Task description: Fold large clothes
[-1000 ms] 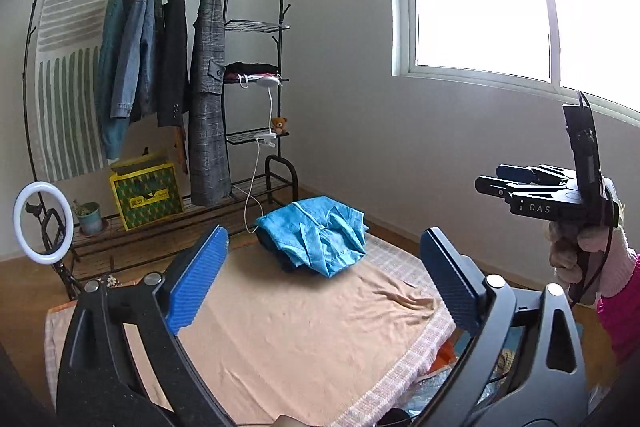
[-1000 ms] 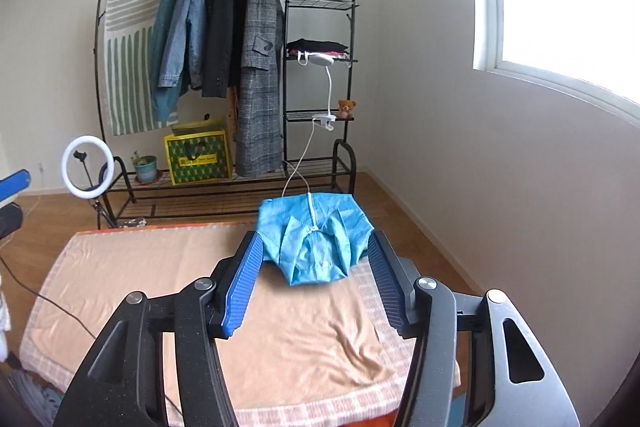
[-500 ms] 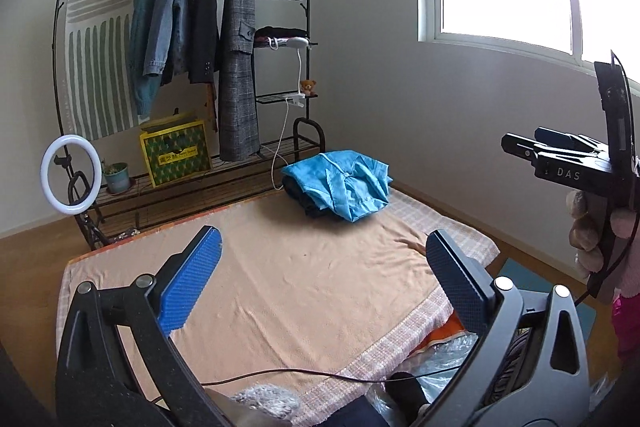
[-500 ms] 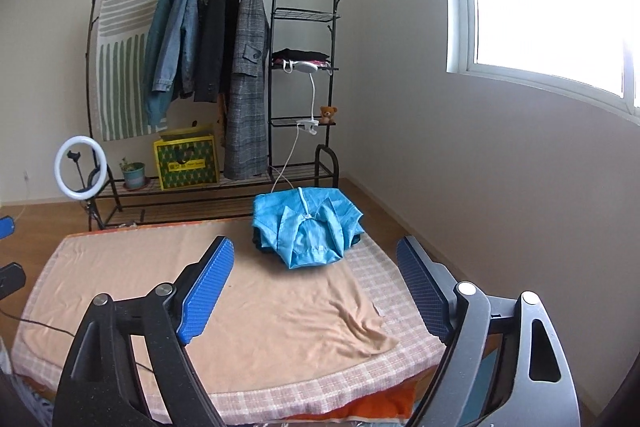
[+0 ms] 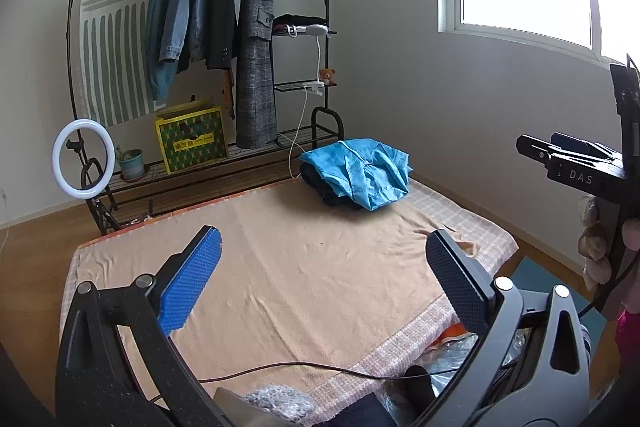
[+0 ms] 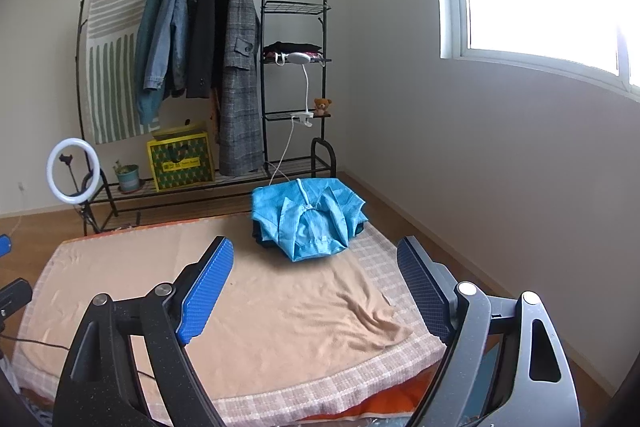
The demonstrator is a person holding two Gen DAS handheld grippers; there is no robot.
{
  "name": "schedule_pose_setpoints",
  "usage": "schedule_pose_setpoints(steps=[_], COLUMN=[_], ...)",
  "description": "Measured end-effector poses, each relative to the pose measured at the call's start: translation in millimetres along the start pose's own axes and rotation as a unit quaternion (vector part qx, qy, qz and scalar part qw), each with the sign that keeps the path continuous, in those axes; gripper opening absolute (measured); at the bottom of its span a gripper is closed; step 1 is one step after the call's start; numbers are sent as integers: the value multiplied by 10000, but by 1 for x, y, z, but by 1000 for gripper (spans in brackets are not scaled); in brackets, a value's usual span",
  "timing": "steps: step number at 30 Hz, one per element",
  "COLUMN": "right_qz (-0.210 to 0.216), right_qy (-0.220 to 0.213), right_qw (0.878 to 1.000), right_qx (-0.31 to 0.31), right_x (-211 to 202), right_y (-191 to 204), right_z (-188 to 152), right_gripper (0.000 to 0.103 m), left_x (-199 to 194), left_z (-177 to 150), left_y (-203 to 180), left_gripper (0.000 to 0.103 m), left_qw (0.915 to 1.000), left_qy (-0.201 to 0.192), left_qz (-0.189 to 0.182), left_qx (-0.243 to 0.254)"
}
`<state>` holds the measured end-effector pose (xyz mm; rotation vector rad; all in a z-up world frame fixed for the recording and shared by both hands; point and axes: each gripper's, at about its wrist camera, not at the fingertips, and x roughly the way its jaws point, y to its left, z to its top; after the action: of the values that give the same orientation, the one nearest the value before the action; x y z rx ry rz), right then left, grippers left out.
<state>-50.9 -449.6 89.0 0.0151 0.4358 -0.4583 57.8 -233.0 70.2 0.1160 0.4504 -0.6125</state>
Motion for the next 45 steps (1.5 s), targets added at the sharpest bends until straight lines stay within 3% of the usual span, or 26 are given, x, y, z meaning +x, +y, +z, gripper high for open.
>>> schedule_pose_setpoints(steps=[45], right_qz=[-46], right_qy=[31], right_qw=[10000], right_qx=[-29], right_x=[-1], right_y=[-4], right_z=[-2], right_gripper=[84], left_x=[-5], left_z=[-10], left_y=[11], left_gripper=[103], left_qw=[9999], left_qy=[142], left_qz=[59], left_qx=[25])
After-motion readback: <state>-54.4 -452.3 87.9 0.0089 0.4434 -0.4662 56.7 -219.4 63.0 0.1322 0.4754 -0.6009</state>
